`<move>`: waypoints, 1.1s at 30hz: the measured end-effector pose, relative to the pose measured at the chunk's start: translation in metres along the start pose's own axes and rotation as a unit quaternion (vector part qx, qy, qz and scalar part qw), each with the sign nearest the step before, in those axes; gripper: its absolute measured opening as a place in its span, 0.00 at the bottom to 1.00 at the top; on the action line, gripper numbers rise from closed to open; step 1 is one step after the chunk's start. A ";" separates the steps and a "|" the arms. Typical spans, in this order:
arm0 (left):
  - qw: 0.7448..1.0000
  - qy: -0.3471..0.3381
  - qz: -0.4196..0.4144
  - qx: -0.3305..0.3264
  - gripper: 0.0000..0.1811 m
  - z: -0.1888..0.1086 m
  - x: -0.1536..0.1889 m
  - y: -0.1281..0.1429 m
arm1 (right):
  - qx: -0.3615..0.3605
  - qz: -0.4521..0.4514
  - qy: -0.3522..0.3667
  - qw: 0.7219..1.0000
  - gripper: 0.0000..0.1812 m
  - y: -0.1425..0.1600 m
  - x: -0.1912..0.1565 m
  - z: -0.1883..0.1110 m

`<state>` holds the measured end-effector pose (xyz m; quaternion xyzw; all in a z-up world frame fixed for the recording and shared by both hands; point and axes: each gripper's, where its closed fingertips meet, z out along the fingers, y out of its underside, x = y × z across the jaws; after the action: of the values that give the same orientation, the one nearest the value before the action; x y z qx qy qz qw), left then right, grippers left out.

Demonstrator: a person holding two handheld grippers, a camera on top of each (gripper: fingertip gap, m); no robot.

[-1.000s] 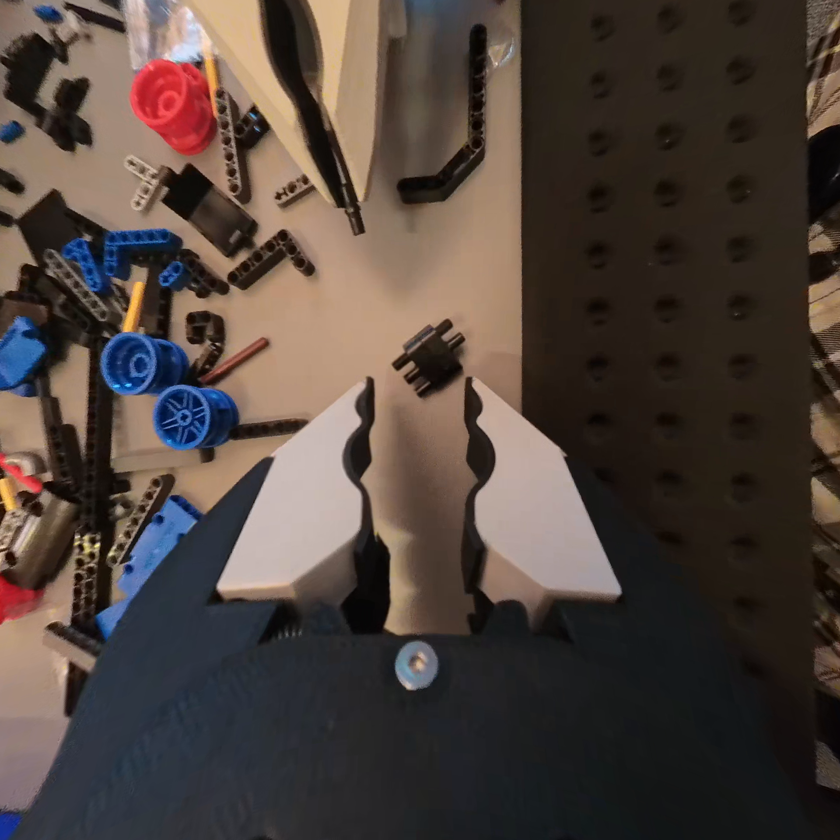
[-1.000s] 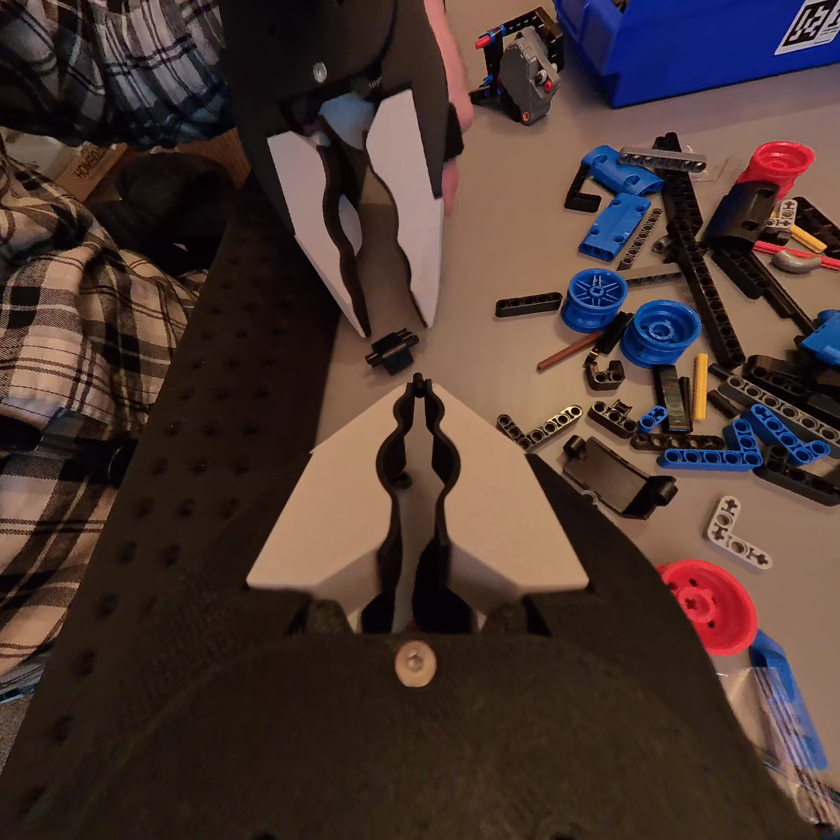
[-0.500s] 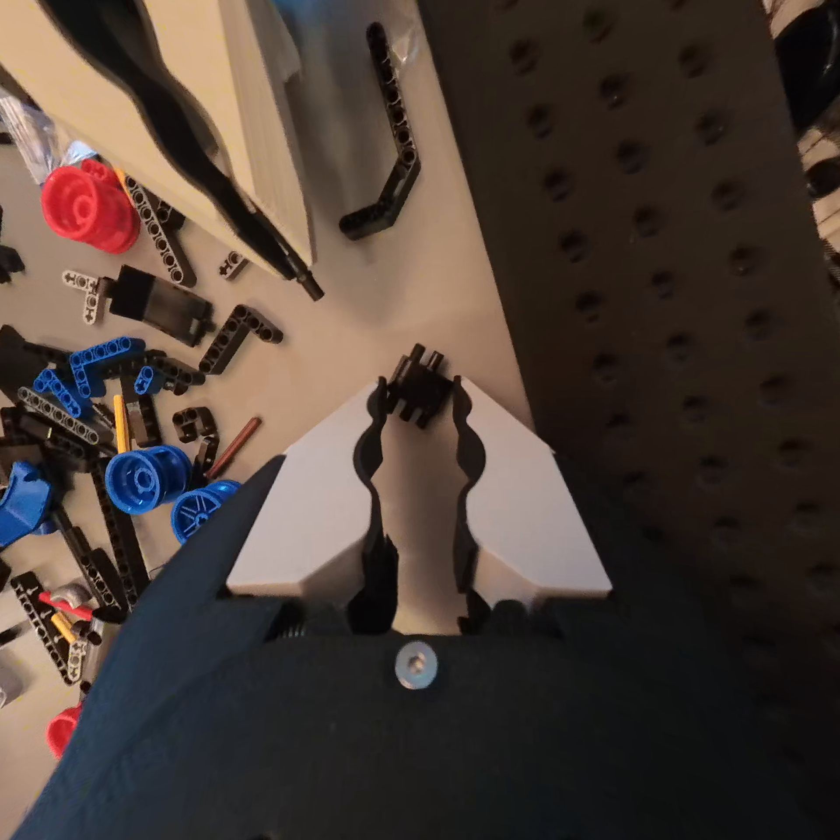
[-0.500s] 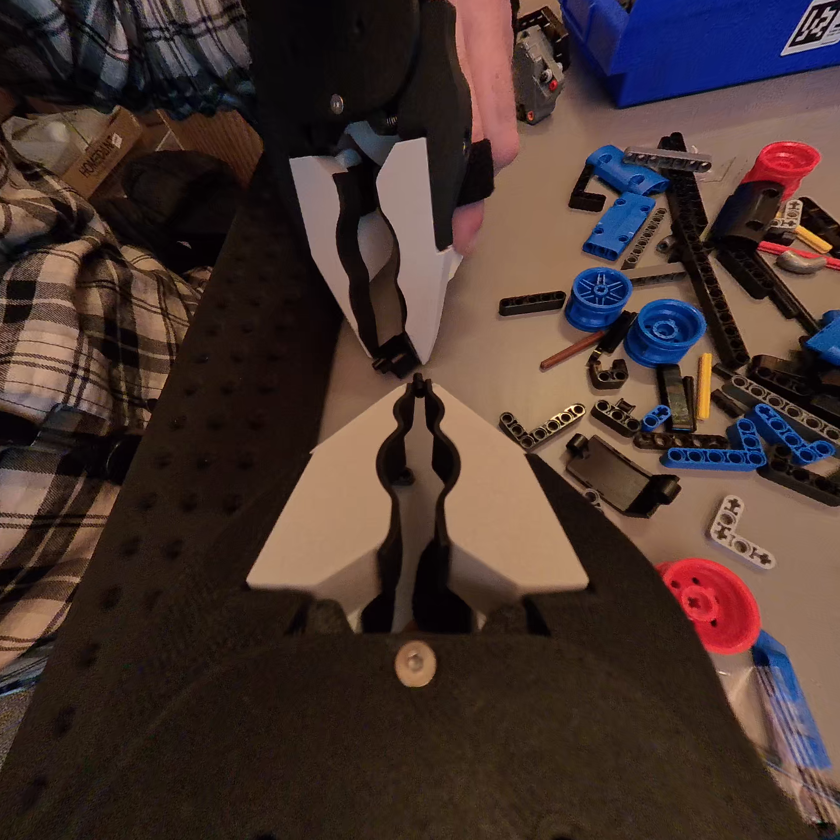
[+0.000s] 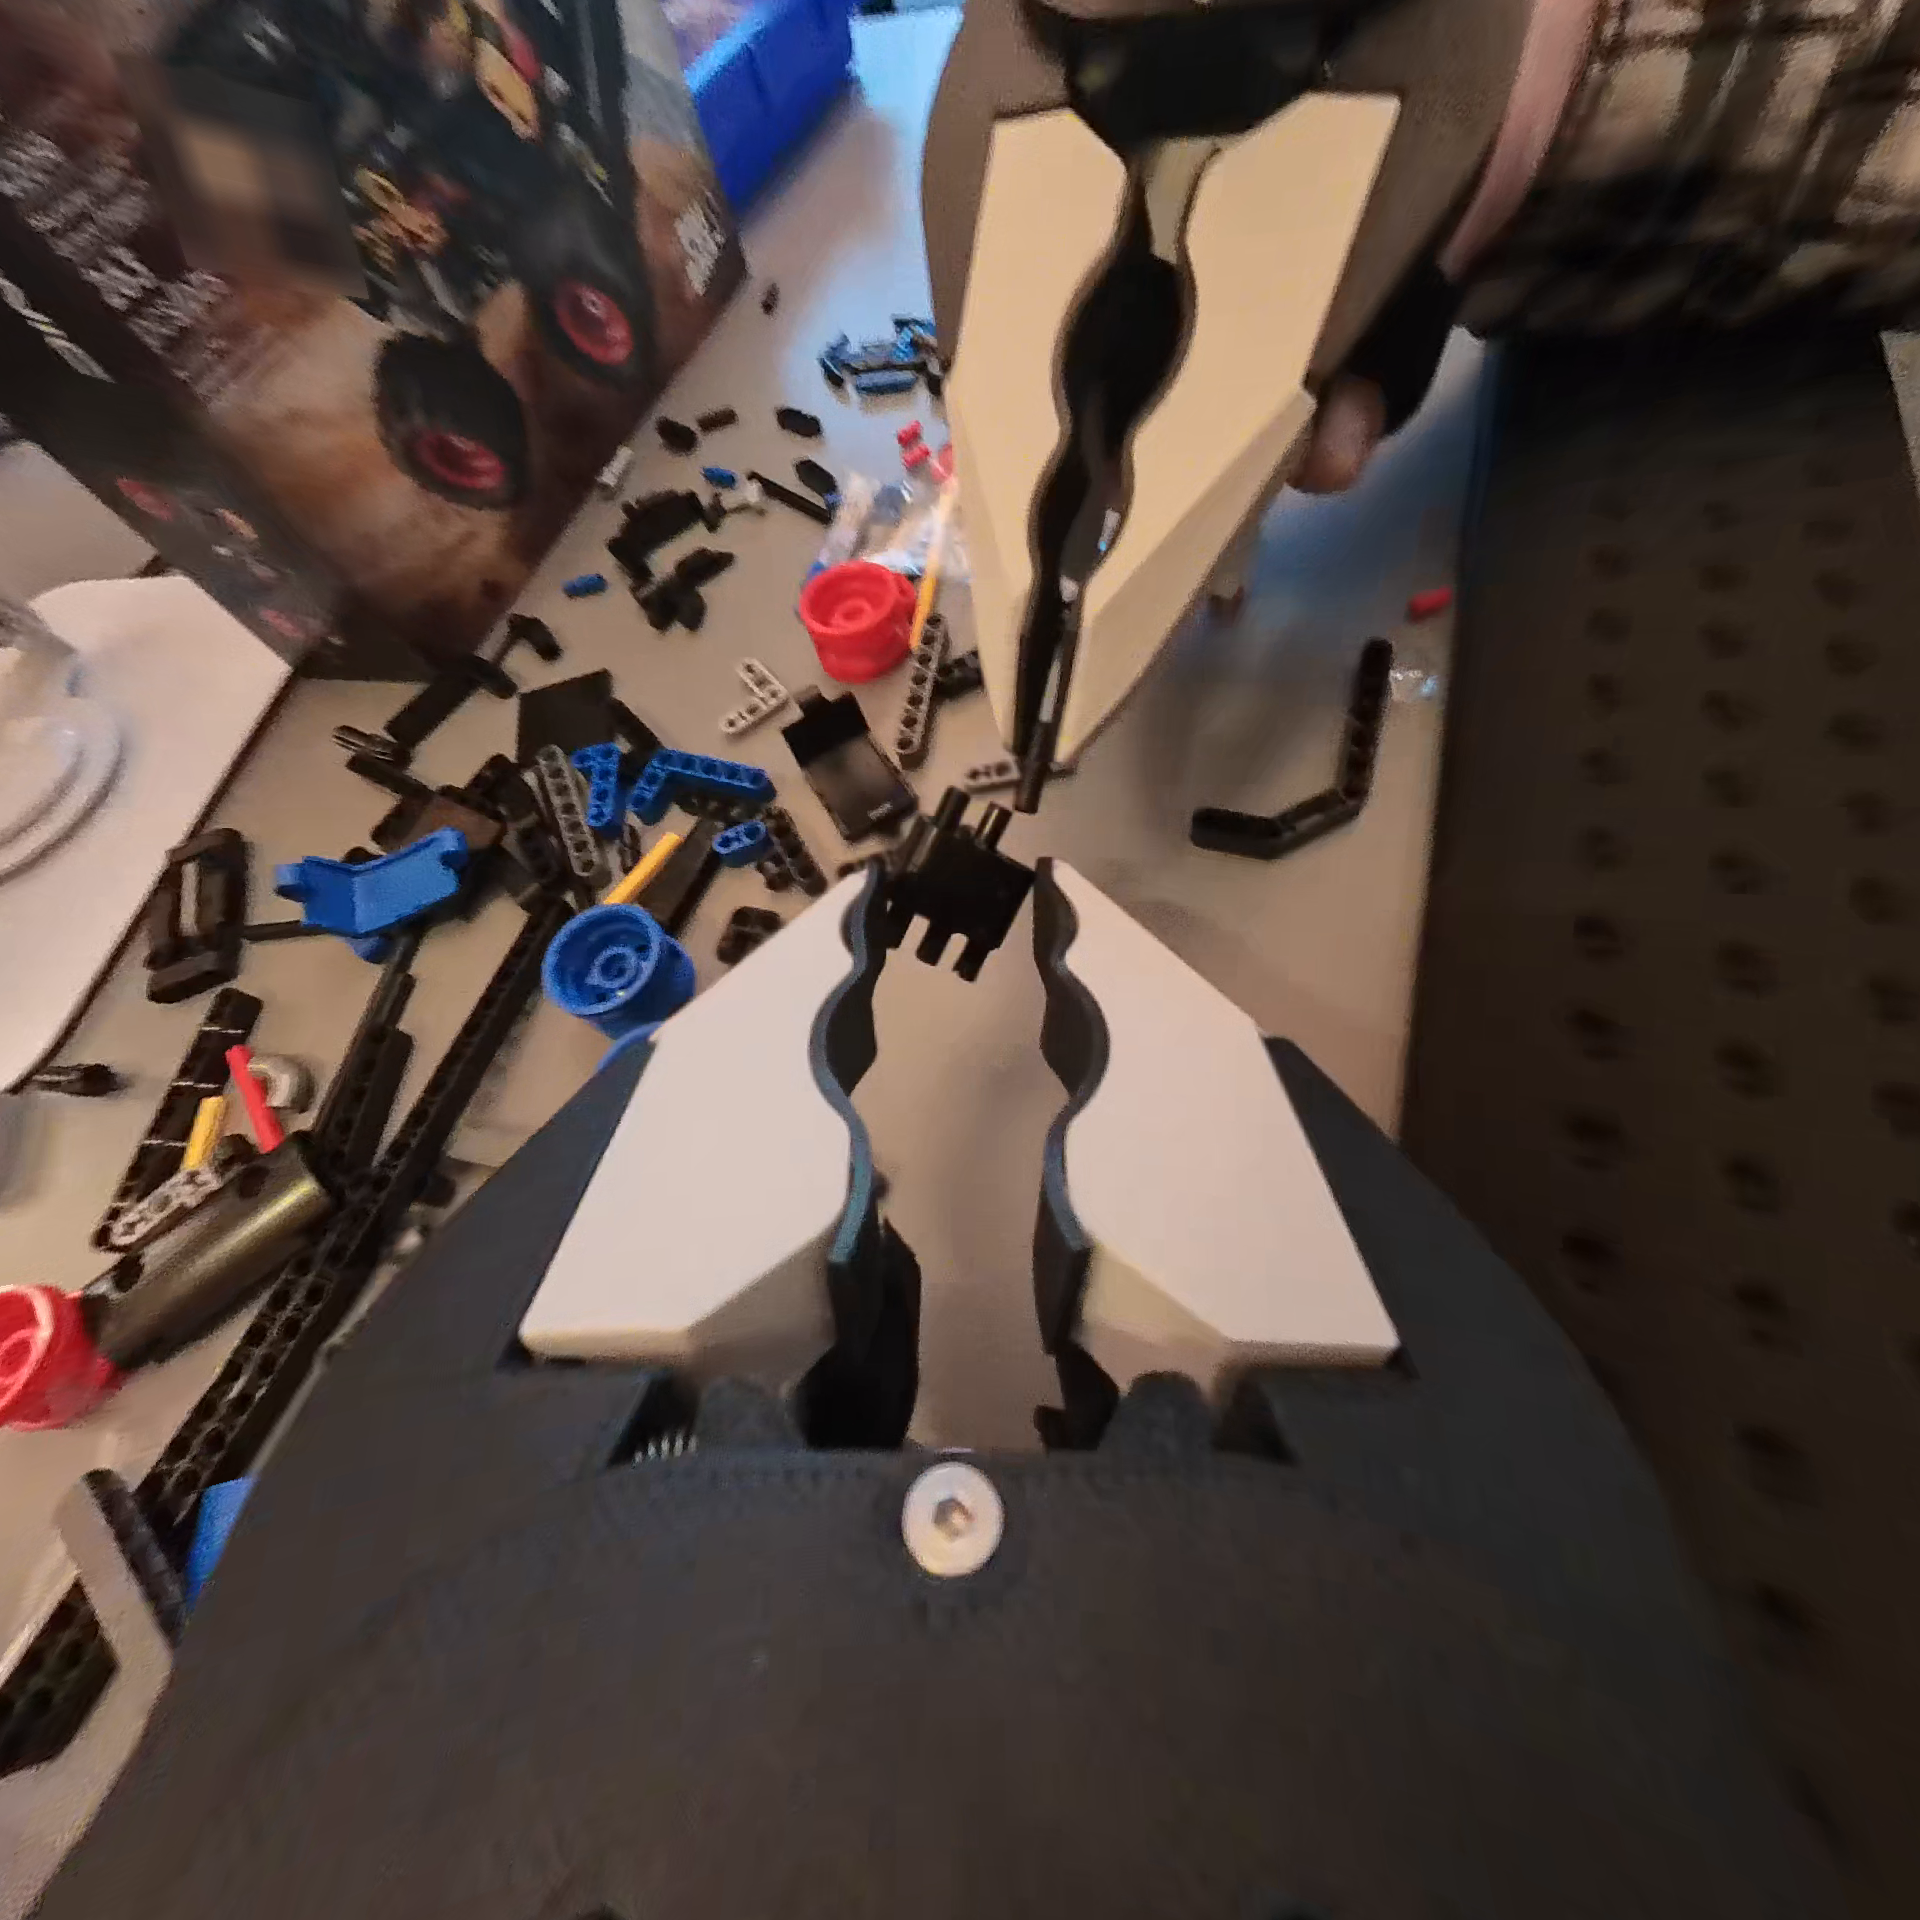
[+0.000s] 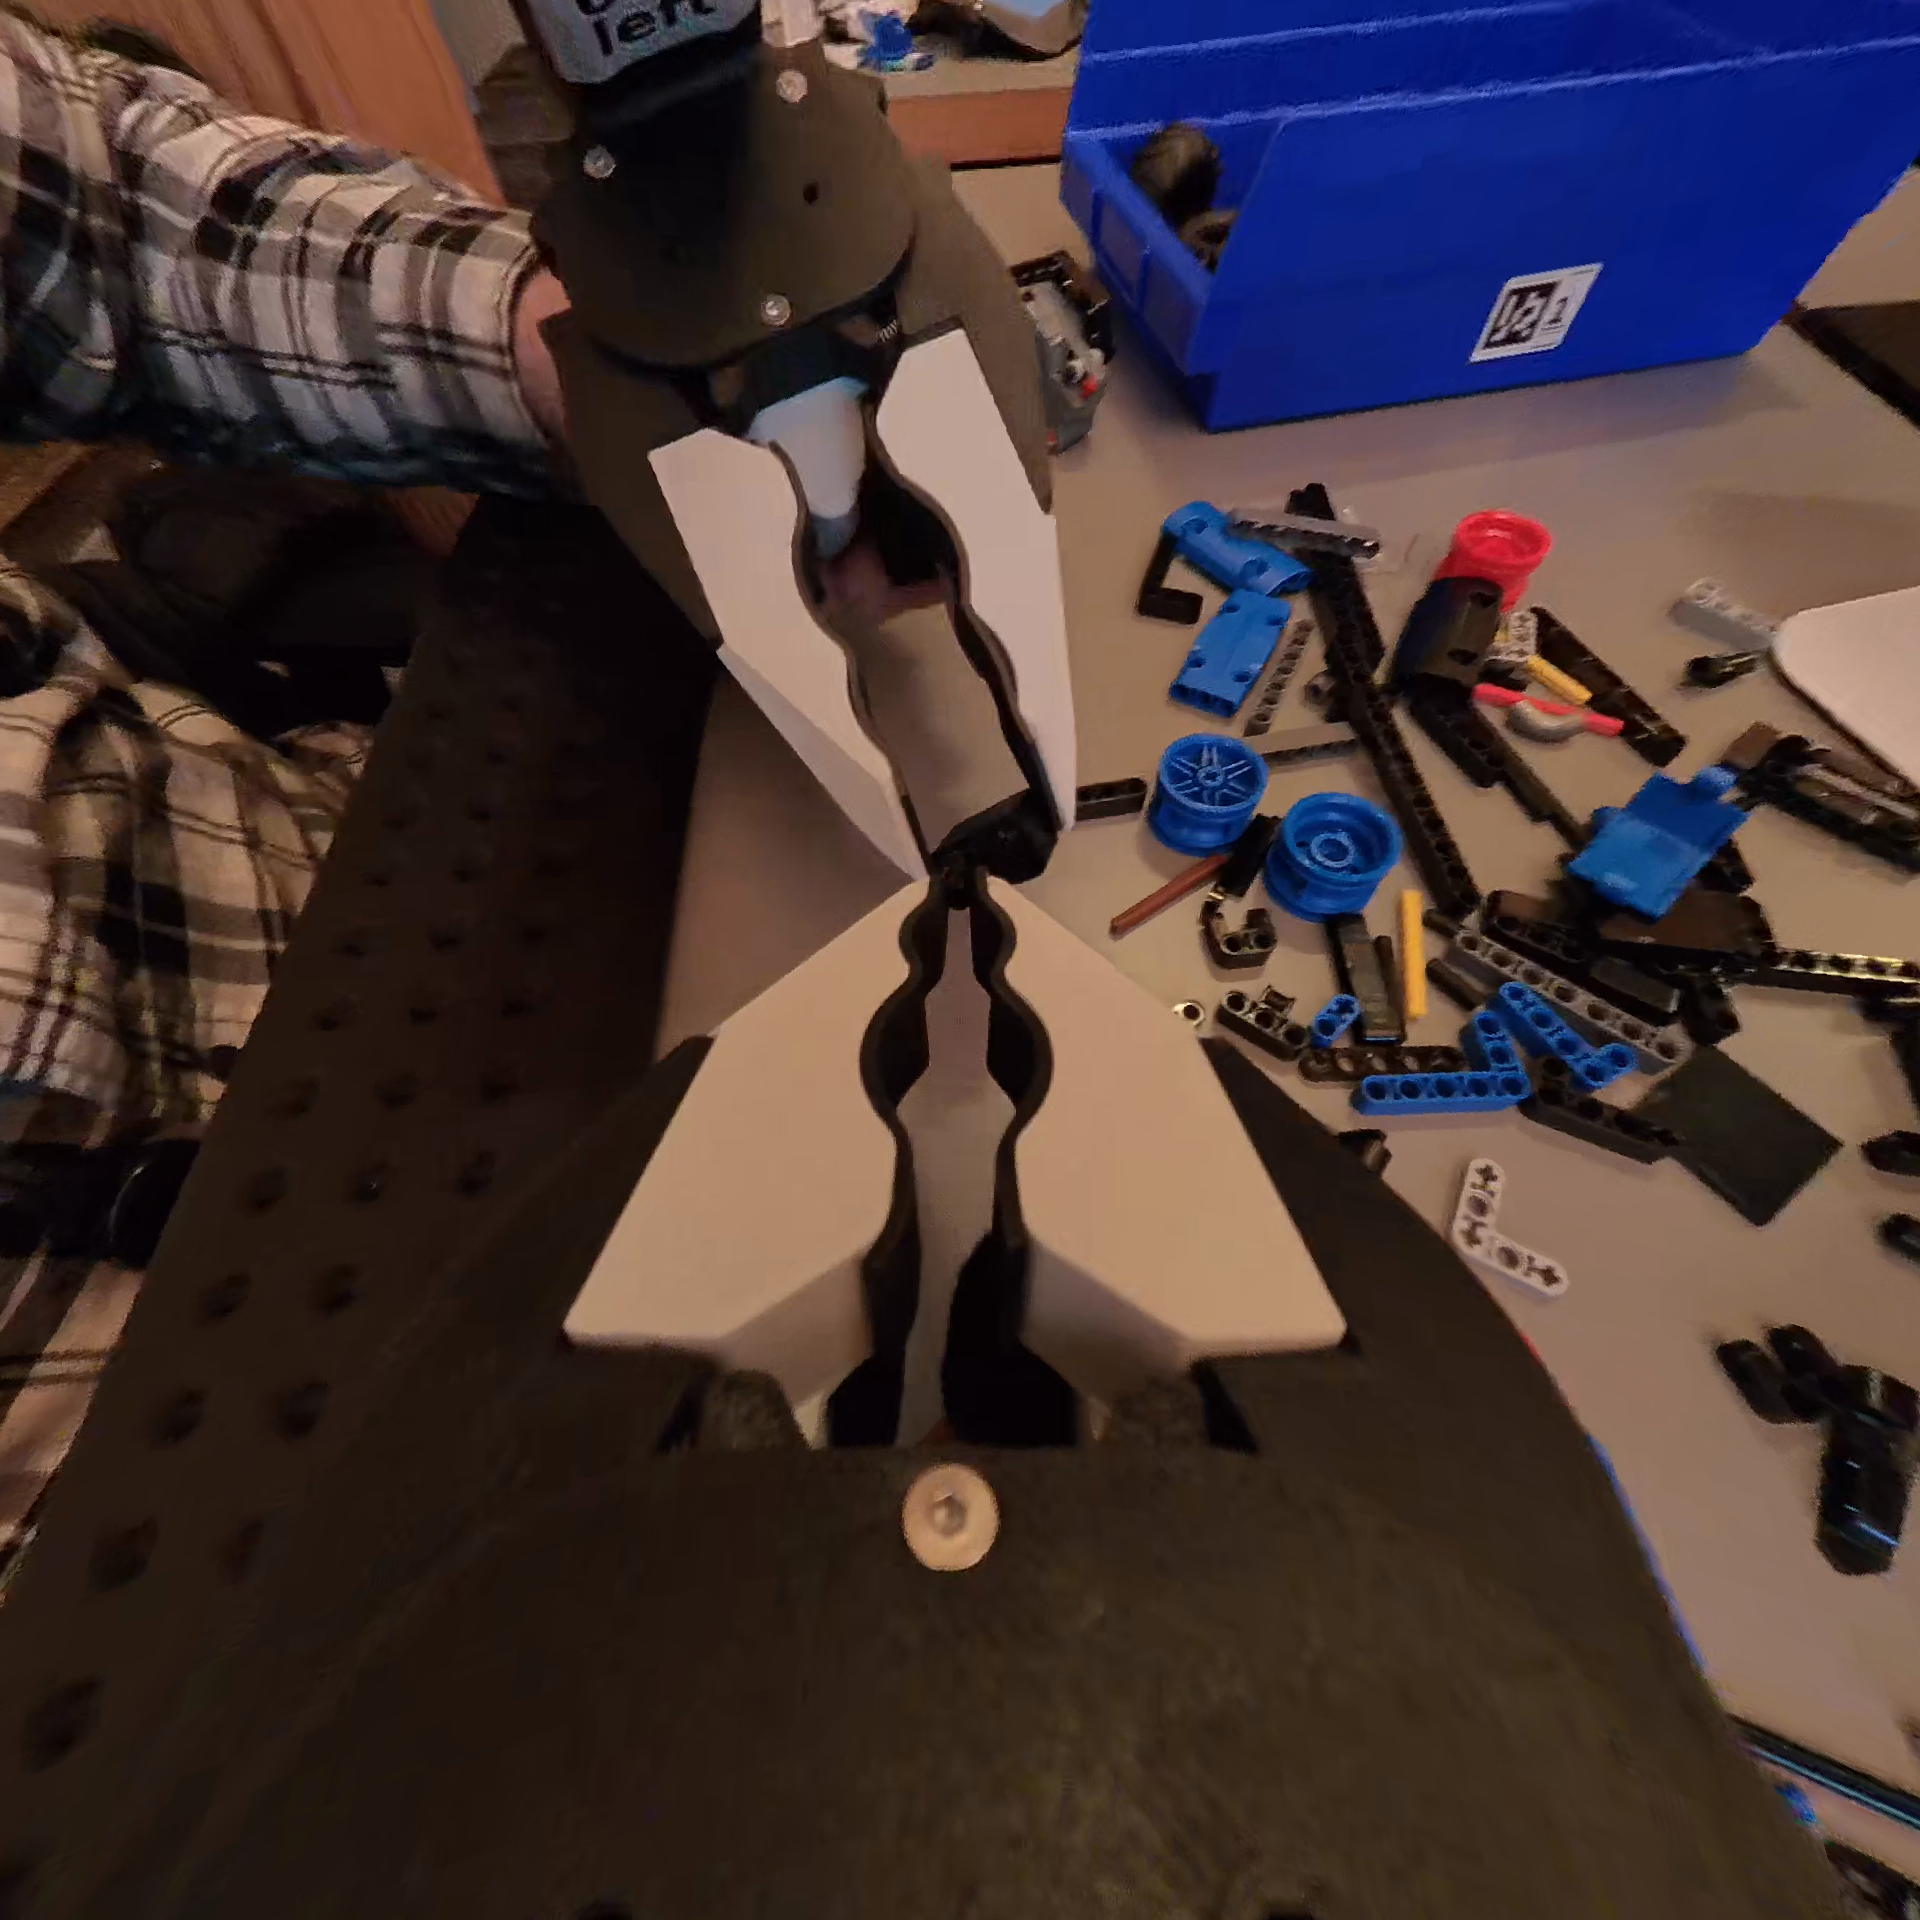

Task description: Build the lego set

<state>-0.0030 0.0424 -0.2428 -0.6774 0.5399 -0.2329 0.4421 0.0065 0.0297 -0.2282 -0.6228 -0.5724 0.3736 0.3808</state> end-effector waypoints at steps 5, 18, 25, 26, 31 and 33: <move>0.999 -0.027 -0.013 0.020 0.14 -0.002 -0.008 -0.006 | 0.001 -0.023 0.029 0.999 0.01 -0.004 0.003 0.002; 0.996 -0.085 0.003 0.008 0.14 0.002 -0.019 -0.005 | -0.044 -0.100 0.124 0.986 0.01 -0.003 0.016 0.008; 0.997 -0.043 -0.040 -0.048 0.15 0.012 -0.009 0.019 | -0.093 -0.094 0.101 0.986 0.01 0.018 0.012 0.020; 0.997 -0.037 -0.046 -0.055 0.15 0.014 -0.007 0.023 | -0.098 -0.091 0.096 0.986 0.01 0.022 0.012 0.022; 0.994 0.006 -0.061 -0.094 0.23 0.021 0.006 0.042 | -0.122 -0.086 0.095 0.984 0.01 0.035 0.013 0.027; 0.994 0.000 -0.054 -0.097 0.21 0.021 0.004 0.042 | -0.125 -0.083 0.090 0.985 0.01 0.037 0.012 0.029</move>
<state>-0.0075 0.0451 -0.2898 -0.7455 0.5225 -0.2024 0.3611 -0.0034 0.0414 -0.2746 -0.6469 -0.6277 0.2086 0.3795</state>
